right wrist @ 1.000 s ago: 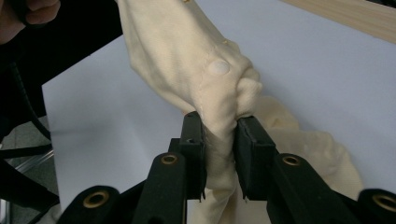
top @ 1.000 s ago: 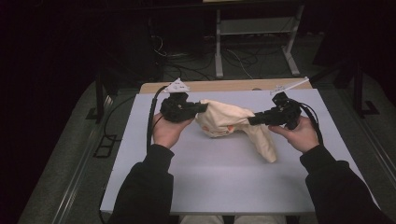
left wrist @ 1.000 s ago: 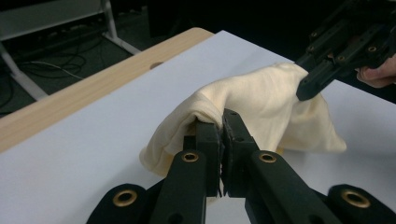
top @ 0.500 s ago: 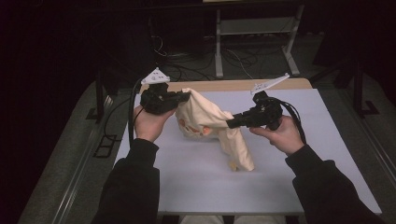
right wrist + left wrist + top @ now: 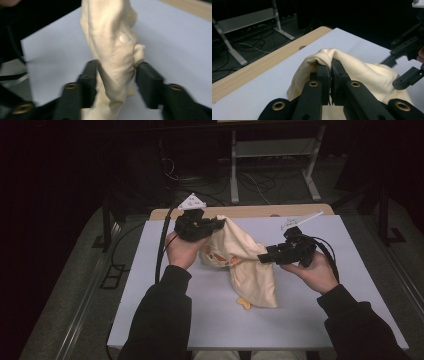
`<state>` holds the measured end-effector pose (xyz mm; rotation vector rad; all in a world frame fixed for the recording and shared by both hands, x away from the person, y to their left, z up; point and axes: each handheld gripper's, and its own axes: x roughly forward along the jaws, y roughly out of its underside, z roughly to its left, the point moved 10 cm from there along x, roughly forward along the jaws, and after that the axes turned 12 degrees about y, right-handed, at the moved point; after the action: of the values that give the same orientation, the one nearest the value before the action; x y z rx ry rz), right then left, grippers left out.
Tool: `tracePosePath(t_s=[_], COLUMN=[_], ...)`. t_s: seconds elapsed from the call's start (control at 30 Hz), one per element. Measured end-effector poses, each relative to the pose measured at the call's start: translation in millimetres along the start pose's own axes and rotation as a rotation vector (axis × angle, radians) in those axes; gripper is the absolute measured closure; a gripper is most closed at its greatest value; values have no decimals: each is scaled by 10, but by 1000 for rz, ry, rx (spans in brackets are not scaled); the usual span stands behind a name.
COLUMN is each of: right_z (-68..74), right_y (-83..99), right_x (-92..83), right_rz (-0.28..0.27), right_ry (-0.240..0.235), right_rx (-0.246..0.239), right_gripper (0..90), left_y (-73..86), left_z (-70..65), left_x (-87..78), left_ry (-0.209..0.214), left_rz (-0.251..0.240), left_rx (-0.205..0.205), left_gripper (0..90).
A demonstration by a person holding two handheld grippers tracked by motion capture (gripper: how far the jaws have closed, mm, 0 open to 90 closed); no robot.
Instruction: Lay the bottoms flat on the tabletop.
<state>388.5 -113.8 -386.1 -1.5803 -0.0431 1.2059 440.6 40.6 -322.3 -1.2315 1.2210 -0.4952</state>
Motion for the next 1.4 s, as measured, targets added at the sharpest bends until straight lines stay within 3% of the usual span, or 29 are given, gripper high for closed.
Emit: tracePosePath(t_s=[0.07,0.2,0.4,0.53,0.7,0.87,0.93,1.03,1.07,1.1,1.17,1.4], right_z=[-60,-91,-110,-162,-188,-172,-133,-126,-126,-112,-104,-115], right_y=[-22,-165,-357,-469,-524,-533,-525,-514,-514,-499,-494,-491], right_x=[-71,-142,-14,95,205,272,306,328,328,335,336,345], right_rz=[-37,-116,-101,-93,-76,-61,-48,-37,-37,-23,-19,-2], right_ry=[20,10,50,73,67,37,10,17,17,5,11,63], right_rx=[-7,-12,-43,-33,-30,-30,-32,-37,-37,-44,-53,-64], right_gripper=[363,310,293,296,310,396,492,623,623,721,802,832], left_y=[-18,-8,5,-1,8,7,10,20,26,41,55,61], left_z=[-28,-58,-130,-158,-182,-189,-197,-196,-193,-194,-192,-185], left_x=[58,144,275,312,327,327,330,333,336,343,350,368], left_ry=[7,20,43,49,57,58,60,61,61,65,68,67], left_rz=[12,31,50,57,61,62,62,59,57,51,48,43], left_rx=[11,17,35,44,46,50,51,47,43,33,31,22], left_gripper=[856,856,856,856,856,856,856,856,856,855,855,846])
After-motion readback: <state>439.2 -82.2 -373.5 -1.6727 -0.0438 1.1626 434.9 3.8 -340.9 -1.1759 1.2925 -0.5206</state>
